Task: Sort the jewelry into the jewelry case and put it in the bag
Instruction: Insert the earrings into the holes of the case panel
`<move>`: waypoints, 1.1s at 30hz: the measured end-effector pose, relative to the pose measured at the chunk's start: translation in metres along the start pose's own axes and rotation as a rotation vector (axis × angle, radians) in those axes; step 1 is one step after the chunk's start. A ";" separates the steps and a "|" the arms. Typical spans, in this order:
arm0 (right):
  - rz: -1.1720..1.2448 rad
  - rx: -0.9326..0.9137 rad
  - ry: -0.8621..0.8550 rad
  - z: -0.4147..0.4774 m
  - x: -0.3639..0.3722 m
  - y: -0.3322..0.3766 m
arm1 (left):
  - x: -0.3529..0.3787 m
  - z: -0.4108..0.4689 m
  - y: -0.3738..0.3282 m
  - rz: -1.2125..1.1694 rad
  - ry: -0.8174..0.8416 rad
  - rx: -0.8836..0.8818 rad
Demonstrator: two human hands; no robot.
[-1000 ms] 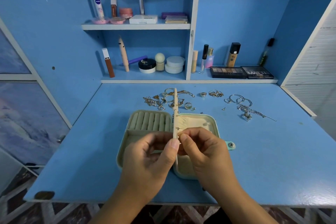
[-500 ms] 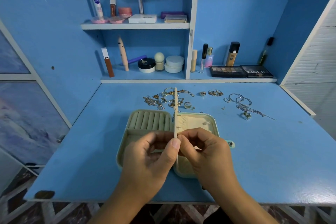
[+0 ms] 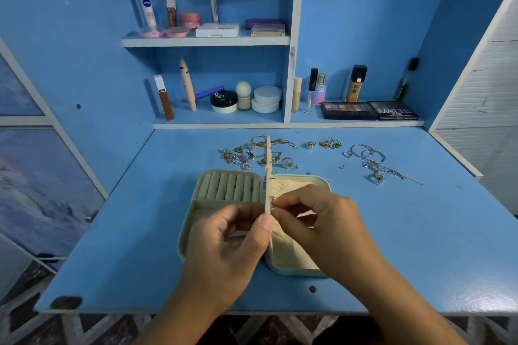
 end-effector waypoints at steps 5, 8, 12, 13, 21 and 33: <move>0.256 0.137 0.039 -0.009 0.010 -0.008 | 0.001 0.000 -0.002 0.019 0.015 0.014; 0.332 0.145 0.042 -0.012 0.014 -0.008 | 0.002 0.000 -0.002 0.024 0.012 0.019; 0.369 0.147 0.058 -0.010 0.017 -0.009 | 0.002 0.000 -0.002 0.024 0.011 0.017; 0.382 0.144 0.068 -0.010 0.017 -0.009 | 0.002 0.000 -0.002 0.019 0.008 0.018; 0.483 0.164 0.092 -0.008 0.019 -0.010 | 0.002 -0.001 -0.001 0.007 0.001 -0.005; -0.013 -0.072 0.069 -0.001 -0.005 0.004 | 0.002 -0.001 0.002 0.020 -0.029 0.005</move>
Point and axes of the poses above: each hand's wrist, its own z-axis towards the middle knuckle, its own x-axis out of the palm, y = z × x, the point moved 4 cm from there along z, towards the middle knuckle, and after that the axes turned 11 degrees about -z, right-handed, at the moved point
